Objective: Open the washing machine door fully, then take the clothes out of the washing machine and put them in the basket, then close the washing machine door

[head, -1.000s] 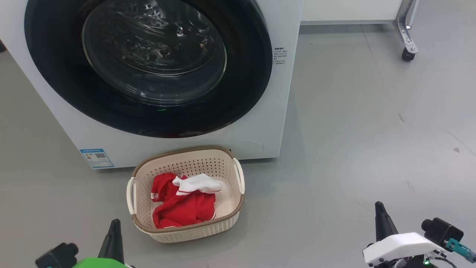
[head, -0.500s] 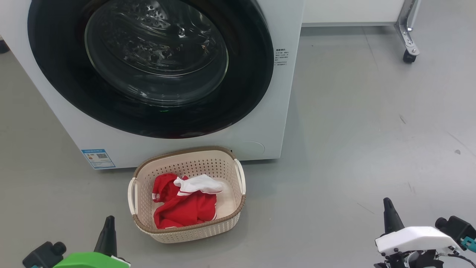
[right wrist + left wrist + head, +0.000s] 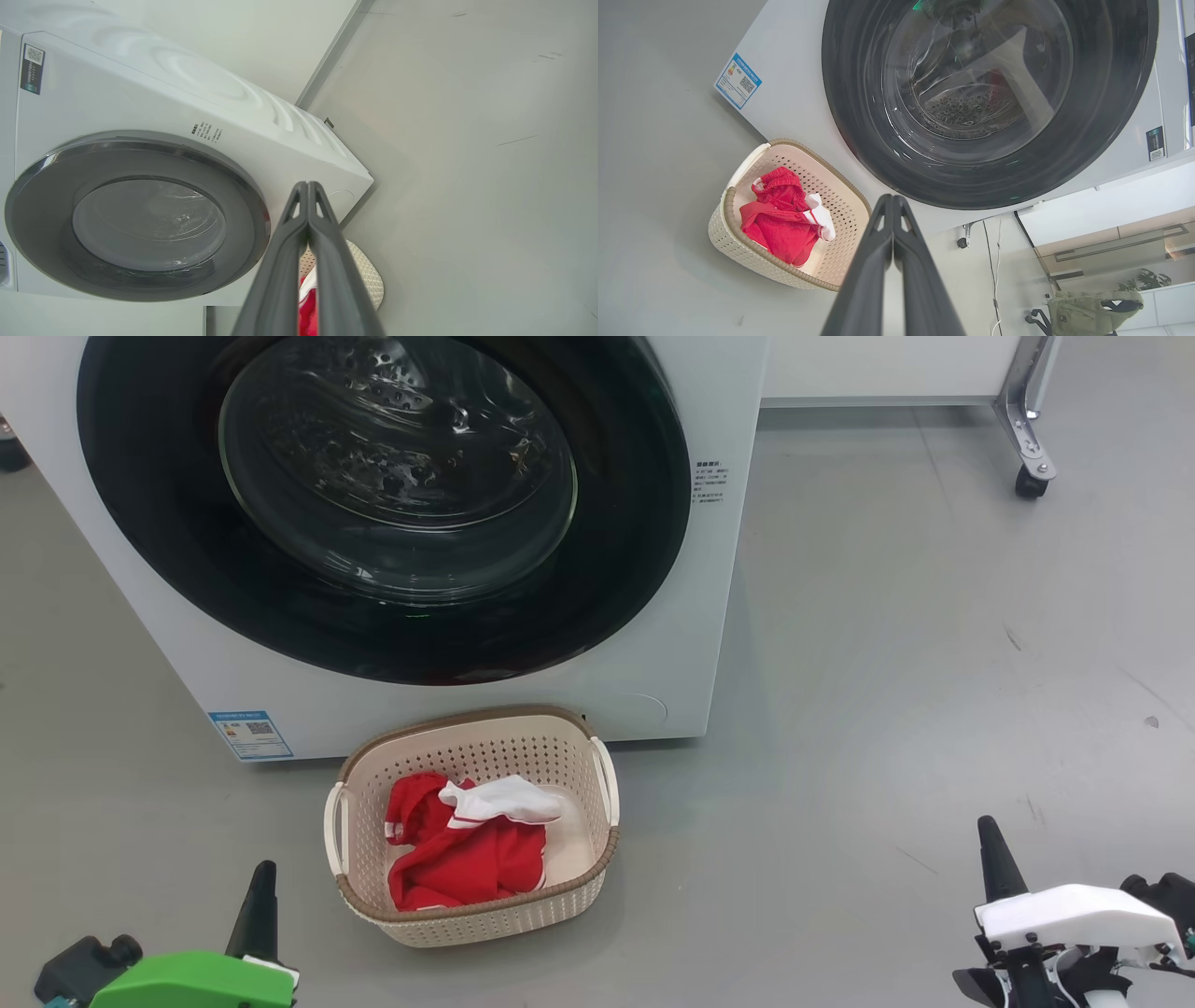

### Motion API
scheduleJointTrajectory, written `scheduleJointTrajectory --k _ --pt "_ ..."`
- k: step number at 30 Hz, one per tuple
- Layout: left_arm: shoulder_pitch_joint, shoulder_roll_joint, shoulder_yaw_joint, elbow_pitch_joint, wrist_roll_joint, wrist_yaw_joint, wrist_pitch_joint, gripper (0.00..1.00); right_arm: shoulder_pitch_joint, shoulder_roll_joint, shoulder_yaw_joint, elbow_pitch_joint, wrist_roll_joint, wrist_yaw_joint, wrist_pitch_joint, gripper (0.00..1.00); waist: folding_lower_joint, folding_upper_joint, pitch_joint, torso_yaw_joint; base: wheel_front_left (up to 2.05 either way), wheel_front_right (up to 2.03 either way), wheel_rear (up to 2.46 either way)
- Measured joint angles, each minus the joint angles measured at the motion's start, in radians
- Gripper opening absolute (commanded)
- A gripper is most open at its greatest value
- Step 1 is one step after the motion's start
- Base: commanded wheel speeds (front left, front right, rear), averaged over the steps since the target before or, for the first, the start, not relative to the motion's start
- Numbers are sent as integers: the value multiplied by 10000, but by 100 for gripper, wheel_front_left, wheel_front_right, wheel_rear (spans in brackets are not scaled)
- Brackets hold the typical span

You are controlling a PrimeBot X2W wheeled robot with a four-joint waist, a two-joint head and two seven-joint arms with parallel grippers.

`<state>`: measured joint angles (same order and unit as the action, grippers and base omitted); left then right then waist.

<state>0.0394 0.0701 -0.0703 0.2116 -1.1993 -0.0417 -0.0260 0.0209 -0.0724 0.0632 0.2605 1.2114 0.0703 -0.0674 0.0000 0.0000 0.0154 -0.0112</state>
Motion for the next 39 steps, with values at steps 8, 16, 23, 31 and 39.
scheduleJointTrajectory --k 8,16,23,31,39 --pt "-174 13 151 90 -1020 -176 174 0 -138 -67 -226 2 1060 84 199 0 0 0 -28 26 0 0 0" --pt "-361 25 353 199 -2094 -353 347 0 -306 -102 -445 6 2138 201 441 0 0 0 -55 52 0 0 0" --pt "-555 31 520 345 -3053 -512 531 0 -429 -190 -652 10 3195 282 639 0 0 0 -83 78 0 0 0" --pt "-720 48 708 431 -4111 -696 708 0 -583 -238 -886 12 4220 385 890 0 0 0 -111 104 0 0 0" --pt "-834 52 784 502 -4571 -780 780 0 -725 -253 -978 25 4684 430 978 0 0 0 -121 112 0 0 0"
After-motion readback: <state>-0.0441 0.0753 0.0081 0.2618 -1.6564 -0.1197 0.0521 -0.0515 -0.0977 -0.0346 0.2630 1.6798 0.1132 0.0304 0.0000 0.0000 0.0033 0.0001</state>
